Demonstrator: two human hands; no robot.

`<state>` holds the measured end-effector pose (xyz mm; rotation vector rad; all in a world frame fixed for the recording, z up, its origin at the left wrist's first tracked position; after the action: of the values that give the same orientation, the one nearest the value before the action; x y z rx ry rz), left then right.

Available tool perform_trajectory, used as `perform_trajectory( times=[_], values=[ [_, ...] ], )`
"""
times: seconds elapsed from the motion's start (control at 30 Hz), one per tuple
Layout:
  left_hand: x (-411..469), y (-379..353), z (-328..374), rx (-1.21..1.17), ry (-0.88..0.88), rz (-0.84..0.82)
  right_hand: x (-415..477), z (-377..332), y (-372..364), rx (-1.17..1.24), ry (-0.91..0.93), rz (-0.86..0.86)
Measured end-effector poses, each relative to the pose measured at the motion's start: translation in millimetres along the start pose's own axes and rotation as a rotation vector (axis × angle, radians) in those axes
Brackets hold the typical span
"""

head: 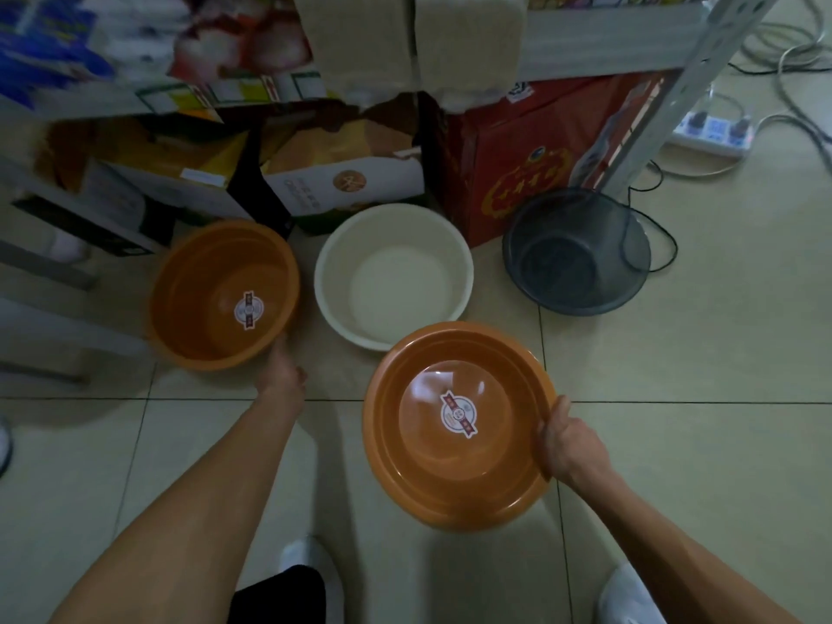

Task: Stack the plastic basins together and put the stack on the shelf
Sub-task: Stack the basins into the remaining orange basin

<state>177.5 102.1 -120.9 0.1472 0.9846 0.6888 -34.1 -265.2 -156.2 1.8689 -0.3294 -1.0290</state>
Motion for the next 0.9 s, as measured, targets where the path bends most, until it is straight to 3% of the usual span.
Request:
perform_trajectory(
  times=[0.17, 0.23, 0.33, 0.43, 0.67, 0.9],
  values=[
    [28.1, 29.9, 29.0, -0.292, 0.137, 0.176, -0.2, -0.8, 3.5, 0.058, 0.015, -0.028],
    [40.2, 40.7, 40.4, -0.329, 0.174, 0.146, 1.3, -0.1, 4.9, 0.103, 0.021, -0.057],
    [76.9, 49.5, 46.0, -0.311, 0.213, 0.009, 4.5, 5.1, 9.5, 0.259, -0.005, -0.146],
    [103.4, 59.4, 44.3, -0.261, 0.190, -0.003, -0.7, 9.3, 16.9, 0.400, -0.063, -0.230],
    [121.4, 56.1, 39.7, -0.207, 0.090, -0.042, -2.9, 9.8, 11.0, 0.391, -0.041, -0.174],
    [129.0, 65.0, 54.5, -0.284, 0.070, 0.103, -9.5, 12.4, -0.1, 0.366, -0.095, -0.139]
  ],
)
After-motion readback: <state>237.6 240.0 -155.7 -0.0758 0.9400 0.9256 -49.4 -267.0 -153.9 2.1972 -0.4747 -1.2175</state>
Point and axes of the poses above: each hand's wrist, its own x-axis towards the middle knuckle, its own y-axis out of the back of the hand, z = x × y, the point moved 4 cm from there along x, towards the middle knuckle, and after that the axes turned 11 degrees about z, right-handed, at the moved point
